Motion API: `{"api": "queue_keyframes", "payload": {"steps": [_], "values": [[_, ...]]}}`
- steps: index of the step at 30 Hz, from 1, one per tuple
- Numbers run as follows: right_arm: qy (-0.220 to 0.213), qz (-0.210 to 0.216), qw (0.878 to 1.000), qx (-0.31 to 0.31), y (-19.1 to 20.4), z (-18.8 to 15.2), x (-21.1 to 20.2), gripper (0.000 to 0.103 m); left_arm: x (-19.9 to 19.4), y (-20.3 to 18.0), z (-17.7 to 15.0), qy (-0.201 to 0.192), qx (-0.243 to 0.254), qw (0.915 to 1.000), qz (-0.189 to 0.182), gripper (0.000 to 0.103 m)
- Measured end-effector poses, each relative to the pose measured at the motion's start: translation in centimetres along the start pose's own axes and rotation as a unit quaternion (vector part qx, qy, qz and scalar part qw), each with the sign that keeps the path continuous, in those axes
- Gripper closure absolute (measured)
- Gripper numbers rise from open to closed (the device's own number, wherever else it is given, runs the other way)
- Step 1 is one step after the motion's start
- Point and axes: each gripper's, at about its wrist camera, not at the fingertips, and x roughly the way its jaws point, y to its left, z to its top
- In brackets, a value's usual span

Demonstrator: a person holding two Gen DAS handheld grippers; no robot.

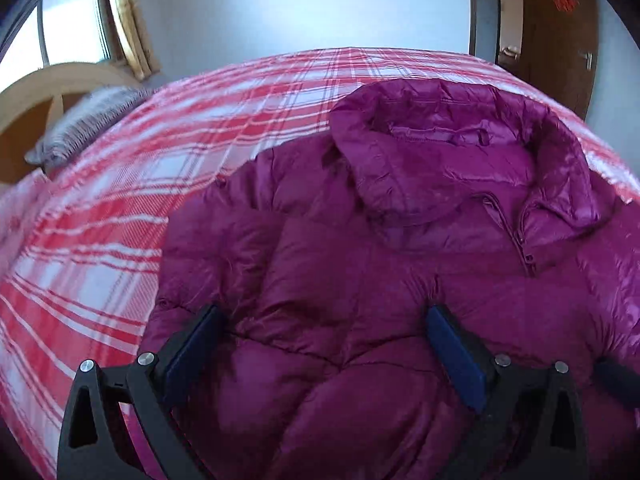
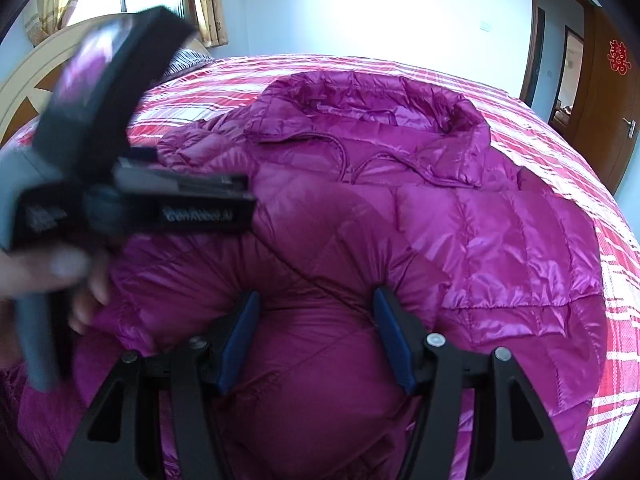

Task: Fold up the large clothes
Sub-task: 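Release the jacket with the left tool and move the right tool to the hem, then grasp the jacket hem with the right tool and lift it toward the collar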

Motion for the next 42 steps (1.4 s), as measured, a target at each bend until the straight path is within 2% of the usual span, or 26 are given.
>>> {"api": "queue_keyframes", "payload": {"steps": [7,9,12,14,15,19,22,24,25,31,33,35,37,40,42], "values": [[0.0,-0.007,1.0,-0.011,0.4,0.0,-0.2,0.038,0.4,0.1,-0.5,0.004,-0.007,0.9999,-0.01,0.001],[0.004,0.015,1.0,-0.009,0.1,0.1,-0.3,0.034,0.3,0.3,-0.6,0.003,-0.011,0.9998,-0.015,0.001],[0.027,0.057,0.997,-0.033,-0.8,1.1,-0.8,0.034,0.4,0.3,-0.8,0.0,-0.015,0.9997,-0.018,0.001],[0.035,0.093,0.994,-0.041,-2.0,2.7,-1.9,0.034,0.4,0.4,-0.8,-0.003,-0.015,0.9997,-0.017,0.001],[0.03,0.095,0.994,-0.045,-2.7,3.7,-2.5,0.034,0.3,0.3,-0.9,-0.004,-0.015,0.9997,-0.016,0.001],[-0.011,0.048,0.996,-0.081,-5.7,9.3,-3.6,0.023,0.3,0.5,-0.9,-0.005,-0.017,0.9997,-0.019,0.001],[0.001,0.014,0.994,-0.105,-8.2,13.9,-1.1,0.023,0.3,0.6,-0.9,-0.006,-0.017,0.9997,-0.019,0.001],[0.024,-0.006,0.99,-0.14,-9.4,16.8,1.5,0.023,0.4,0.6,-0.9,-0.007,-0.017,0.9997,-0.018,0.001],[0.051,-0.015,0.987,-0.154,-10.0,18.3,3.4,0.023,0.3,0.5,-1.0,-0.007,-0.017,0.9997,-0.017,0.001],[0.119,0.015,0.979,-0.167,-11.7,21.0,8.8,0.025,0.3,0.5,-1.0,-0.009,-0.017,0.9997,-0.016,0.001],[0.137,0.037,0.977,-0.162,-11.7,21.2,10.1,0.031,0.3,0.5,-1.0,-0.01,-0.017,0.9997,-0.016,0.001],[0.145,0.033,0.97,-0.194,-10.9,20.6,10.6,0.062,0.3,0.5,-1.0,-0.01,-0.017,0.9997,-0.016,0.001],[0.136,0.015,0.963,-0.231,-10.3,20.1,10.0,0.081,0.3,0.5,-1.0,-0.01,-0.017,0.9997,-0.016,0.001],[0.095,-0.008,0.964,-0.25,-10.1,19.8,8.2,0.085,0.2,0.5,-1.0,-0.01,-0.016,0.9997,-0.015,0.001],[0.056,-0.029,0.959,-0.277,-9.5,18.7,6.7,0.087,0.3,0.5,-1.0,-0.01,-0.016,0.9997,-0.015,0.001]]}}
